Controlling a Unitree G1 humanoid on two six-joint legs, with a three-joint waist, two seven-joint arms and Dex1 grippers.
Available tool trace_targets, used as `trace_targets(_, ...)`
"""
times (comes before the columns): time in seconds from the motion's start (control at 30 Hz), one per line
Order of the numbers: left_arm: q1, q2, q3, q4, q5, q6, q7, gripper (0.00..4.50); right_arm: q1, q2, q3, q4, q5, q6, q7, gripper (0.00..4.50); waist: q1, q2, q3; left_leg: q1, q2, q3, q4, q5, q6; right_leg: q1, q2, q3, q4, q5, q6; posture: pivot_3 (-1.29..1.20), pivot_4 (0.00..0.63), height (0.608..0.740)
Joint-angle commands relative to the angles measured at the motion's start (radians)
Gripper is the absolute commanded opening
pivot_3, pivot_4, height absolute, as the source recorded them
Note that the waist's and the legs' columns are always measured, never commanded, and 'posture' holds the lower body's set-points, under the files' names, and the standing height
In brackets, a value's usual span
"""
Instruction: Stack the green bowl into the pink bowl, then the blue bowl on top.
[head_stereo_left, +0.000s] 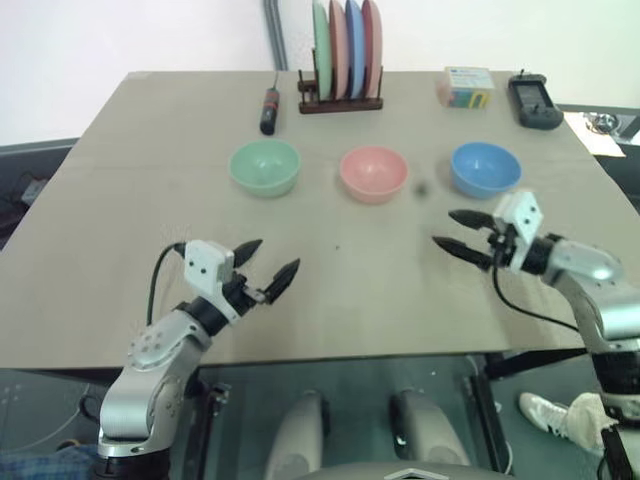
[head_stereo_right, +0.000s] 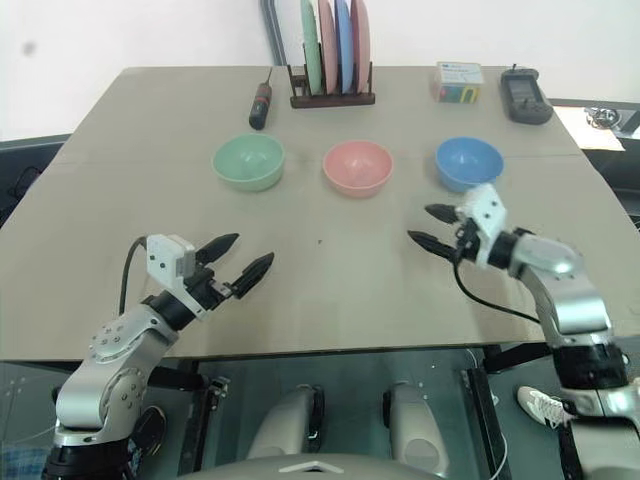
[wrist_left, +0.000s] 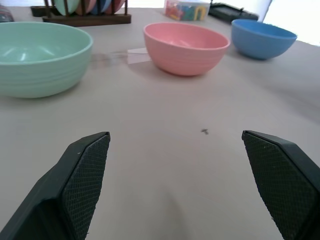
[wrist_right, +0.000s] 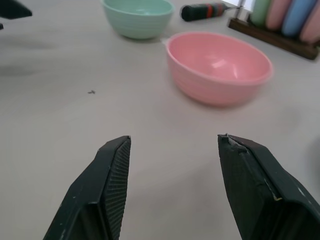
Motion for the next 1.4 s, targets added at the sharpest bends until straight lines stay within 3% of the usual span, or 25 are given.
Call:
trace_targets(0.03,0.015,0.006,0.018,-0.044,-0.042,-0.019,-0.032,4.5,-0.179,0.004,0.092,0.141,-0.134,-0.052,0.01,2.89,0.0,0.0,0.0,0.0,0.0,0.0,0.0,0.0,0.0,0.0,0.0,0.0,0.0,0.0,0.0,0.0,0.15,0.74)
trace_targets(0.13,0.039,-0.002,0.027,-0.068,-0.069,-0.024,-0.04,4.5,-0.355,0.057,0.17,0.327,-0.22,-0.119,0.02,2.89,-0.003,0.0,0.0,0.0,0.0,0.001,0.0,0.0,0.0,-0.001,0.0,0.001,0.0,0.0,0.0,0.0,0.15,0.74)
trace_targets(0.33,0.098,-0.021,0.026,-0.107,-0.055,-0.044,-0.004,4.5,-0.546,0.128,0.28,0.657,-0.376,-0.337,0.039,2.89,0.002,0.0,0.0,-0.001,0.0,-0.001,-0.002,0.0,0.0,-0.001,0.0,-0.001,-0.002,0.002,0.003,0.0,0.15,0.74)
trace_targets(0.5,0.145,-0.039,0.037,-0.138,-0.042,-0.063,0.031,4.5,-0.647,0.21,0.321,0.855,-0.43,-0.449,0.07,2.89,-0.003,0.0,0.0,-0.001,-0.001,0.0,-0.002,0.0,0.0,-0.001,-0.001,-0.001,-0.002,0.002,0.003,0.0,0.15,0.74)
trace_targets(0.87,0.201,-0.054,0.041,-0.168,-0.027,-0.094,0.072,4.5,-0.824,0.388,0.35,1.186,-0.582,-0.526,-0.091,2.89,-0.003,0.001,0.001,0.0,0.0,-0.001,-0.004,0.0,0.0,-0.002,-0.001,-0.001,0.0,0.002,0.002,0.0,0.15,0.74)
trace_targets(0.97,0.203,-0.056,0.038,-0.169,-0.022,-0.098,0.078,4.5,-0.841,0.409,0.351,1.227,-0.609,-0.532,-0.12,1.47,-0.003,0.001,0.001,-0.001,-0.001,-0.001,-0.004,0.0,0.0,-0.002,-0.001,-0.001,0.0,0.002,0.002,0.0,0.15,0.74)
trace_targets(1.03,0.204,-0.055,0.037,-0.17,-0.022,-0.1,0.081,4.5,-0.847,0.412,0.349,1.241,-0.621,-0.536,-0.132,0.94,-0.003,0.001,0.001,-0.001,-0.001,0.0,-0.004,0.0,0.0,-0.002,-0.001,-0.001,0.0,0.002,0.002,0.0,0.15,0.74)
trace_targets(1.1,0.206,-0.054,0.036,-0.171,-0.022,-0.103,0.084,4.5,-0.851,0.412,0.344,1.25,-0.628,-0.539,-0.135,0.11,-0.005,0.001,0.001,-0.001,-0.001,-0.001,-0.004,0.0,0.0,-0.003,-0.001,-0.001,0.0,0.002,0.002,0.0,0.15,0.74)
trace_targets(1.3,0.206,-0.052,0.033,-0.169,-0.022,-0.103,0.083,4.5,-0.854,0.383,0.332,1.227,-0.632,-0.571,-0.074,0.03,-0.006,0.001,0.001,-0.001,-0.001,0.0,-0.005,0.0,0.0,-0.003,-0.001,0.0,0.0,0.002,0.002,0.0,0.15,0.74)
trace_targets(1.4,0.2,-0.046,0.031,-0.162,-0.024,-0.1,0.075,4.5,-0.832,0.341,0.336,1.147,-0.613,-0.59,0.07,0.03,-0.004,0.002,0.001,-0.001,-0.001,0.0,-0.005,0.0,0.0,-0.003,-0.001,0.0,0.0,0.002,0.002,0.0,0.15,0.74)
